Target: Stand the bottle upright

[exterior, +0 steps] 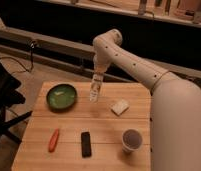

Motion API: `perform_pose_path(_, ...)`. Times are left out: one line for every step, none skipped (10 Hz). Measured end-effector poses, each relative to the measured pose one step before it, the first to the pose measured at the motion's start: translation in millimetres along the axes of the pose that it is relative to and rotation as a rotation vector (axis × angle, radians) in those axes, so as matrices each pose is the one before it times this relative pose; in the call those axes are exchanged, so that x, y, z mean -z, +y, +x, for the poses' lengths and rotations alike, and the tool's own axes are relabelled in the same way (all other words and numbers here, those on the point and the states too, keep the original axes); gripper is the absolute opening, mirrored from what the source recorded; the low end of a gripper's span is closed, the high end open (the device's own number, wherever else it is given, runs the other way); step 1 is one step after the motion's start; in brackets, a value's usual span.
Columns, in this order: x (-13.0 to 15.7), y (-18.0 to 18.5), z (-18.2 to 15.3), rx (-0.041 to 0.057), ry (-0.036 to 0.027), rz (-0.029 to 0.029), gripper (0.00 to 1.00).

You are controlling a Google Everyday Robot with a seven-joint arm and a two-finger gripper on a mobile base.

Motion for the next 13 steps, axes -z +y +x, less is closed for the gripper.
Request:
perform_pose_path(0.5, 0.24, -1.64, 0.01093, 0.00993, 0.00567, 0.0)
perform_pose_path(0.7, 1.23, -2.76, 0.01646, 0.02059, 0.00013, 0.0)
perform_pose_path(0.49, 1.45, -1.18, 0.00347, 0.01653, -0.00342, 0.0)
perform_pose_path(-0.76, 3.5, 0.03, 0.004, 0.01124, -0.01481, 0.0)
perform_pose_path(-2.04, -1.34, -1.32, 0.00471, 0.01203, -0.01066, 0.0)
perform_pose_path(-2.24, 0.47, -0.42, 0.00275, 0.0079, -0.00739, 0.0)
perform_pose_path(-3.42, 2.87, -0.1, -0.00071, 0.00164, -0.00588, 0.0)
perform_pose_path(-2.03, 1.19, 0.49, -0.00003, 0.0045, -0.00108, 0.0)
perform_pose_path(-3.26, 1.83, 1.31, 0.0001, 0.00816, 0.00246, 0.0)
perform_pose_path(-2.27, 2.97, 5.19, 0.00103, 0.01326, 0.00916, 0.0)
perform_pose_path(-2.58, 3.43, 6.68, 0.00661, 0.01268, 0.01092, 0.0)
perform_pose_path(-0.53, 2.0, 5.52, 0.00935, 0.01092, 0.01115, 0.0)
perform_pose_path(-0.95, 1.03, 4.99, 0.01489, 0.00861, 0.00684, 0.0)
